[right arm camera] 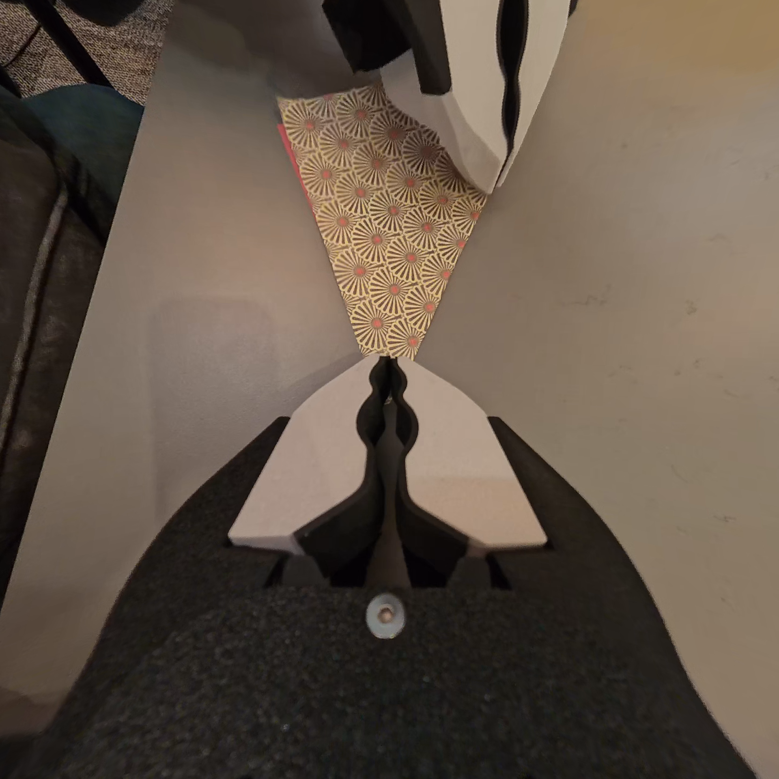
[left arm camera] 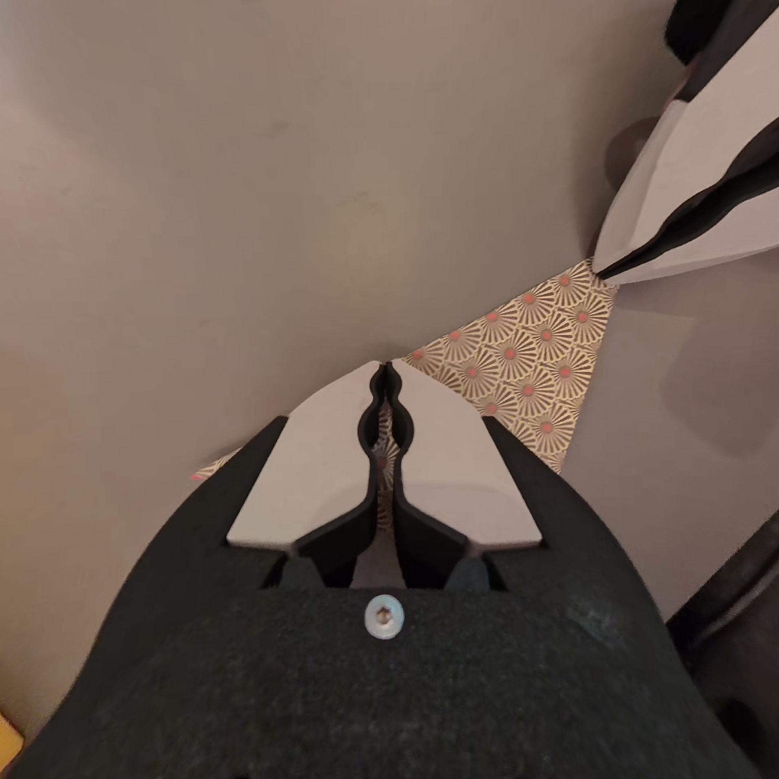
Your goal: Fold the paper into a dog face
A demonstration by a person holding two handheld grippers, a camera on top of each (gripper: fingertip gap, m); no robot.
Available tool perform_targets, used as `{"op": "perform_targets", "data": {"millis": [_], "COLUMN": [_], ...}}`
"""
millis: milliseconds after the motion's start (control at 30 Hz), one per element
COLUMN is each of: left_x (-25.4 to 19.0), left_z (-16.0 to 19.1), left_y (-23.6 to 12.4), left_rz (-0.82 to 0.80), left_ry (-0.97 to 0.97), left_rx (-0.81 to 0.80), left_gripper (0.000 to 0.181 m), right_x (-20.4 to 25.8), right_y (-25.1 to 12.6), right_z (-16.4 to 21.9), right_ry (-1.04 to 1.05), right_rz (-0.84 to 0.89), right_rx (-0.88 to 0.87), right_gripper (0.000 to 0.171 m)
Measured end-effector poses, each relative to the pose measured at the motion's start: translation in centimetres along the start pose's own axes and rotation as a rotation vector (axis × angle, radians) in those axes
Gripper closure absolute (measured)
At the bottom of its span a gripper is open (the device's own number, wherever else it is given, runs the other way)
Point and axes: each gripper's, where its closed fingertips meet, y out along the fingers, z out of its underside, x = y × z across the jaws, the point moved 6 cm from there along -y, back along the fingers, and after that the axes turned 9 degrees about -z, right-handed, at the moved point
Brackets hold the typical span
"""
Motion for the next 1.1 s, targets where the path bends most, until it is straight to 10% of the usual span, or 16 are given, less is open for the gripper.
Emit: {"op": "perform_targets", "data": {"millis": [1100], "left_x": [6.4], "left_z": [1.6], "left_y": [-2.7], "left_rz": [-0.174], "left_ry": [-0.202], "left_rx": [-0.146], "left_gripper": [0.181], "right_x": [-0.1], "right_y": [0.0], "right_z": [0.0], "right_ry": [0.020], "right_rz": [-0.013], "right_rx": [-0.008], "right_gripper": [0.171]}}
